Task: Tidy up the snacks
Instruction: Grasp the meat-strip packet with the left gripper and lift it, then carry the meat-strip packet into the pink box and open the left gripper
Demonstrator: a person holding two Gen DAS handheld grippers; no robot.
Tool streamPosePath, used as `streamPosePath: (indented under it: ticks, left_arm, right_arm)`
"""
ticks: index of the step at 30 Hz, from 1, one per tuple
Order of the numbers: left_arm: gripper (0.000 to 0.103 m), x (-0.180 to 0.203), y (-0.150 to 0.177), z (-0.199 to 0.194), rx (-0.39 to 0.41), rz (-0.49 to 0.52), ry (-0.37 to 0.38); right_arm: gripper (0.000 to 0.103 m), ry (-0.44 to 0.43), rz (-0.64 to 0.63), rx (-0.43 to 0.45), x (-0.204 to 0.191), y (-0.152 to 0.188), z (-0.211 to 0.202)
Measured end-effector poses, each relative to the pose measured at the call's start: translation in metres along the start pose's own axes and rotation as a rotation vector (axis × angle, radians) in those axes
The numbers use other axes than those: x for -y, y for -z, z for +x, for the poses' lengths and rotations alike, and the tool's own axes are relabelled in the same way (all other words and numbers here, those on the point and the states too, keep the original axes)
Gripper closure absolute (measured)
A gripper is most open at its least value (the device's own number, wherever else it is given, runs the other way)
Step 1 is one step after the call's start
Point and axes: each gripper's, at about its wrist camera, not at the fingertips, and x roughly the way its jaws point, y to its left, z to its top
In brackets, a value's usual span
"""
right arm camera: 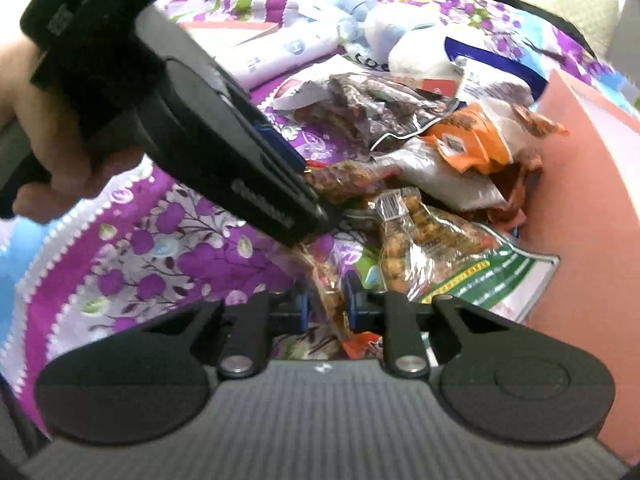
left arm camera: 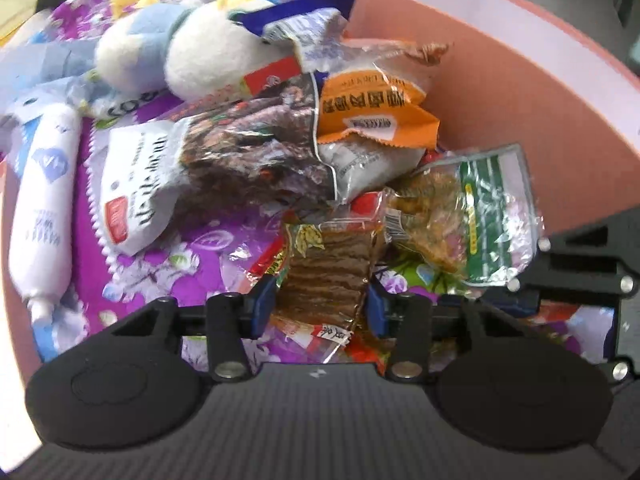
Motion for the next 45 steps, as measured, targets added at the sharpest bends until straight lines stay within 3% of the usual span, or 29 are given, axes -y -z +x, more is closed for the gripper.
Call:
streamPosePath:
  ticks: [3,4,10,17,20,33,40,45]
  left_arm:
    - [0.061,0.000,0.005,-0.021,0.038,-0.063,-0.005]
    - [0.078,-0.001,0.007,-0.027,0.045,-0.094,-0.003]
    - [0.092,-0.008,0.026,-0.059,0.087,-0.262,-0.022]
    - [0.095,0.006,0.057,-0.093,0.128,-0.354,-0.021]
    - [0.095,0.013,0.069,-0.106,0.145,-0.391,-0.025]
    - [0.095,0.049,0.105,-0.157,0.184,-0.517,-0.036]
    - [0.095,0.068,0.099,-0.208,0.222,-0.493,-0.075]
    - [0.095,0.083,0.083,-0.233,0.259,-0.477,-0.067]
  right_arm:
    - [0.085,0.021,0.006,0.007,-0.005,0.005,-0.011]
    - [0.085,0.022,0.015,0.009,-0.006,0.007,-0.015]
    - [0.087,0.034,0.073,0.048,-0.010,0.016,-0.041]
    - [0.087,0.014,0.152,0.096,-0.005,0.030,-0.067]
    - [0.093,0.000,0.185,0.103,-0.003,0.034,-0.077]
    - [0.094,-0.009,0.287,0.165,0.000,0.036,-0.120]
    - [0.094,-0.020,0.379,0.219,0.003,0.030,-0.165]
    - [0.094,0.002,0.372,0.271,0.005,0.023,-0.193]
